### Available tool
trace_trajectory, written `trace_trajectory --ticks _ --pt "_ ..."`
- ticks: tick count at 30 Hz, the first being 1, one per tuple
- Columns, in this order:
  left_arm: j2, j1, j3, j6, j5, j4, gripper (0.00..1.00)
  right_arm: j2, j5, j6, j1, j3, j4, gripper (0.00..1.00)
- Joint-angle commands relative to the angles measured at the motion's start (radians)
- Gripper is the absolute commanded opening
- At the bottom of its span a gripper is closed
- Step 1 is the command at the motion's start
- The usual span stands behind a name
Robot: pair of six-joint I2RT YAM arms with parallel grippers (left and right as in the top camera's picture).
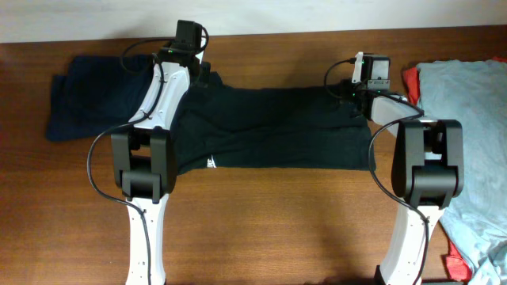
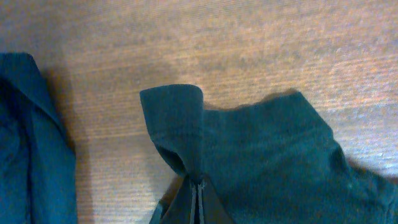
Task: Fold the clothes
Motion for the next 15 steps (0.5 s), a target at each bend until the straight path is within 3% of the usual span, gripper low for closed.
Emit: trace_trajectory --ticks 1,15 --pt "-0.028 0.005 0.022 0.011 -0.011 -0.023 0.01 -0.038 0.013 -0.014 0.004 0.002 -0.035 0.04" --pt "-0.174 0.0 0.023 0.011 0.003 -0.122 0.01 -0.219 -0.019 -0.015 0.004 0.002 -0.163 0.04"
